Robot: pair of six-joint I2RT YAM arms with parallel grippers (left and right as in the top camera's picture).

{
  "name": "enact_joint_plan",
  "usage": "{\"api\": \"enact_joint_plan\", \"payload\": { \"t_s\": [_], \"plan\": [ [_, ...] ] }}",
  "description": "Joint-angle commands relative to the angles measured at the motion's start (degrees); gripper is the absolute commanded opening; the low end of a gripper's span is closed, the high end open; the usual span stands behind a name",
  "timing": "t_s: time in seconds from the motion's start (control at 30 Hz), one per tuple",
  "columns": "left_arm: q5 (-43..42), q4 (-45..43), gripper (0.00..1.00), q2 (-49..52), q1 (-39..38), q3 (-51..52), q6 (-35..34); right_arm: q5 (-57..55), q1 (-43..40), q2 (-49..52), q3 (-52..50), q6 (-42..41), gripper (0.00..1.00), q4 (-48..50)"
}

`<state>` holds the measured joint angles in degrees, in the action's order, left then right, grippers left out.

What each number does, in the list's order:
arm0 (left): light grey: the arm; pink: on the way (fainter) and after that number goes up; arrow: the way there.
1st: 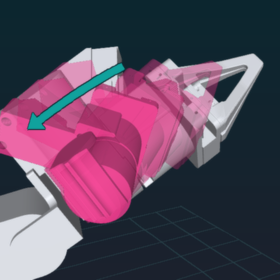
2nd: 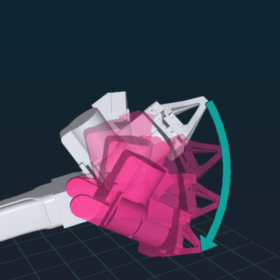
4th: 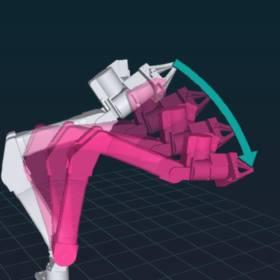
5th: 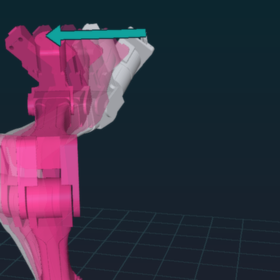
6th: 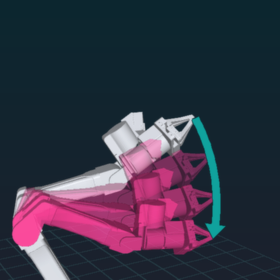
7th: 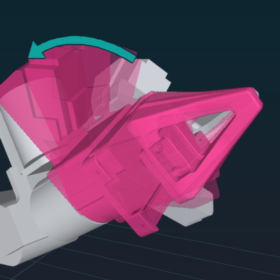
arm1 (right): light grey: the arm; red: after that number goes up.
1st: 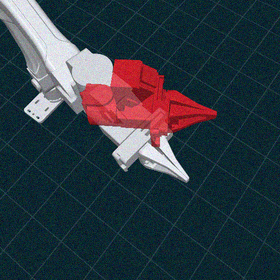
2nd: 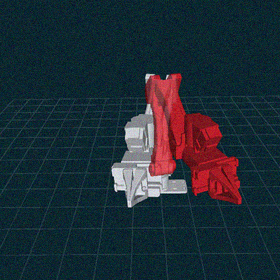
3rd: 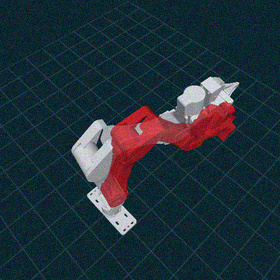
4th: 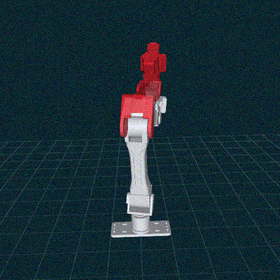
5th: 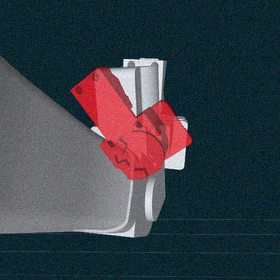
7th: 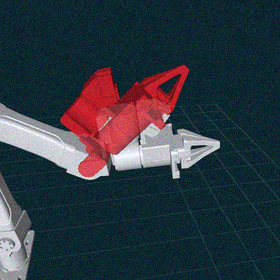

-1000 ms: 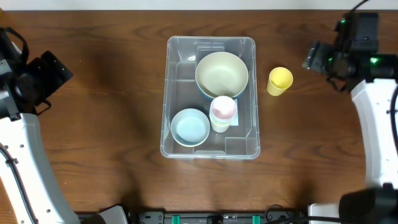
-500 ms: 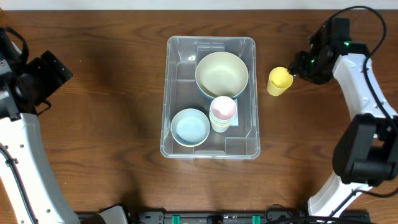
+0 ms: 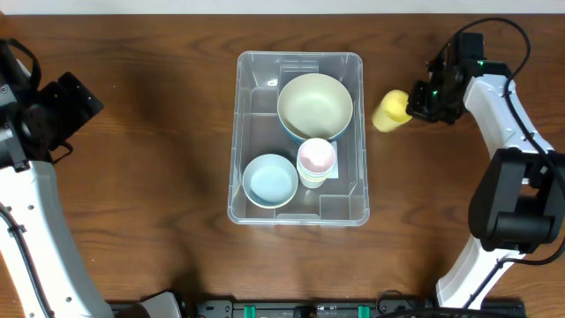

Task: Pack container
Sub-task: 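Carry the yellow cup into the bin and drop it into the pink cup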

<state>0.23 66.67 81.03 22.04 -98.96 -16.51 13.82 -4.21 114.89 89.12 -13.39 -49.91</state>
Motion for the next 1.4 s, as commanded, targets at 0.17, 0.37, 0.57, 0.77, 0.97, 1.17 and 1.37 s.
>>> {"api": "enact_joint_plan", "payload": {
  "t_s": [0.17, 0.37, 0.57, 0.77, 0.97, 1.17, 1.37],
  "plan": [
    [0.48, 0.17, 0.98, 0.31, 0.28, 0.44, -0.11, -6.21, 0.46, 0.42, 0.02, 0.15, 0.01, -0.87],
    [0.48, 0.17, 0.98, 0.31, 0.28, 0.44, -0.11, -6.21, 1.29, -6.51, 0.13, -0.11, 0.01, -1.36],
    [0.48, 0.17, 0.98, 0.31, 0.28, 0.44, -0.11, -5.92, 9.66, -23.17, 1.27, 2.03, 0.01, -3.10],
    [0.48, 0.17, 0.98, 0.31, 0.28, 0.44, -0.11, -6.40, 23.89, -33.94, 3.37, 3.85, 0.01, -6.19],
    [0.48, 0.17, 0.98, 0.31, 0.28, 0.44, -0.11, -10.69, 32.48, -33.53, 3.32, 1.18, 0.01, -12.28],
    [0.48, 0.17, 0.98, 0.31, 0.28, 0.44, -0.11, -10.58, 33.11, -28.52, 3.30, 1.22, 0.01, -16.79],
    [0.48, 0.17, 0.98, 0.31, 0.28, 0.44, -0.11, -7.78, 33.16, -24.15, 3.30, 1.22, 0.01, -19.67]
  ]
}}
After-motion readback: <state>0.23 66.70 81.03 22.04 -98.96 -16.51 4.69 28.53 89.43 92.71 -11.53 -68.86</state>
